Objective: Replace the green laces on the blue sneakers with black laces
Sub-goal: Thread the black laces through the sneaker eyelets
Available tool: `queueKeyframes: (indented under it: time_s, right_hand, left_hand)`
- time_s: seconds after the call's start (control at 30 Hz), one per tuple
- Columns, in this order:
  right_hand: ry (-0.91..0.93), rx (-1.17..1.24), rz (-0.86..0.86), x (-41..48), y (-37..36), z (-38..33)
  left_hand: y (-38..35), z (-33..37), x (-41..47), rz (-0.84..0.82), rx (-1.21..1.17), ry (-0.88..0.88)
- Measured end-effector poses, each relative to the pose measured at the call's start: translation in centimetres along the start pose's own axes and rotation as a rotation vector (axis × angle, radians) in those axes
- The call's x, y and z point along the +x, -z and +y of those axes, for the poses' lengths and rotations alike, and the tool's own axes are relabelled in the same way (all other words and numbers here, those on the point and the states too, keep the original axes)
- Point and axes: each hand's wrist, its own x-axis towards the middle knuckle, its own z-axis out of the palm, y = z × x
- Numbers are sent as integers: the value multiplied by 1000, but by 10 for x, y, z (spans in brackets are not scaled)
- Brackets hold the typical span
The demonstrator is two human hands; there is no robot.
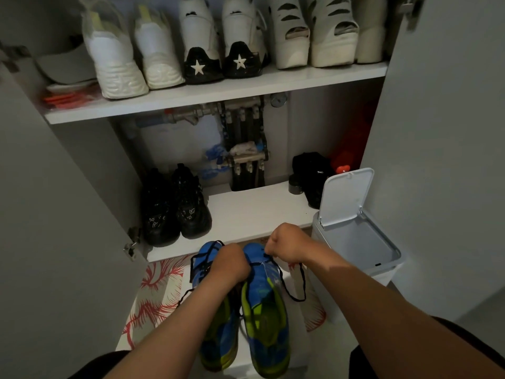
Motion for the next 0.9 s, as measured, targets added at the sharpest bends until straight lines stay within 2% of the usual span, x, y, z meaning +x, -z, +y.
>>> queueKeyframes:
  time_s: [0.23,0.43,0.9]
  right_hand:
    - [-83,-249,-16,-3,-12,-8]
    - [2,-471,16,-4,-33,-9]
    - [-10,-562,-59,4,-47,-13]
  left_hand:
    - [-4,-6,2,-50,-253,60]
    - [-2,-13,5,-105,-413,66]
    - [5,-16,14,-276,-560,128]
